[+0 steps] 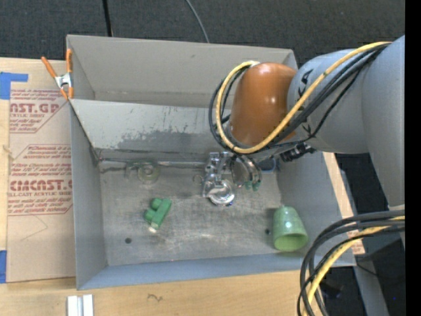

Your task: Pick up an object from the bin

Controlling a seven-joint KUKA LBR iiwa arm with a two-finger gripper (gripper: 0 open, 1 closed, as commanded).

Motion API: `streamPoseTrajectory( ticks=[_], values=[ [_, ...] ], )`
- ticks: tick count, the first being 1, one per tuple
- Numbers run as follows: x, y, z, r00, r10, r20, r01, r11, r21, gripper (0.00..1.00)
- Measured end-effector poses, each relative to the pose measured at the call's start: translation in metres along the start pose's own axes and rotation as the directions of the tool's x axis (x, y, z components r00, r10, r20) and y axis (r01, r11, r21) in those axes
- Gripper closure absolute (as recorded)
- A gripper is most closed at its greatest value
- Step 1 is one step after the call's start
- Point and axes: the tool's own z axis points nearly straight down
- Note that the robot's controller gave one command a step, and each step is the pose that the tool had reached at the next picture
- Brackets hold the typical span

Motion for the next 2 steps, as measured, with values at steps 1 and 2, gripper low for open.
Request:
streamPoseTrajectory(
  ticks=[1,2],
  values=[
    [0.000,0.000,0.000,1.000,0.000,-0.001,0.000,1.000,0.000,0.00],
    [-0.012,-0.045,0.046,0.987,0.163,0.000,-0.163,0.987,0.000,0.00]
  ],
)
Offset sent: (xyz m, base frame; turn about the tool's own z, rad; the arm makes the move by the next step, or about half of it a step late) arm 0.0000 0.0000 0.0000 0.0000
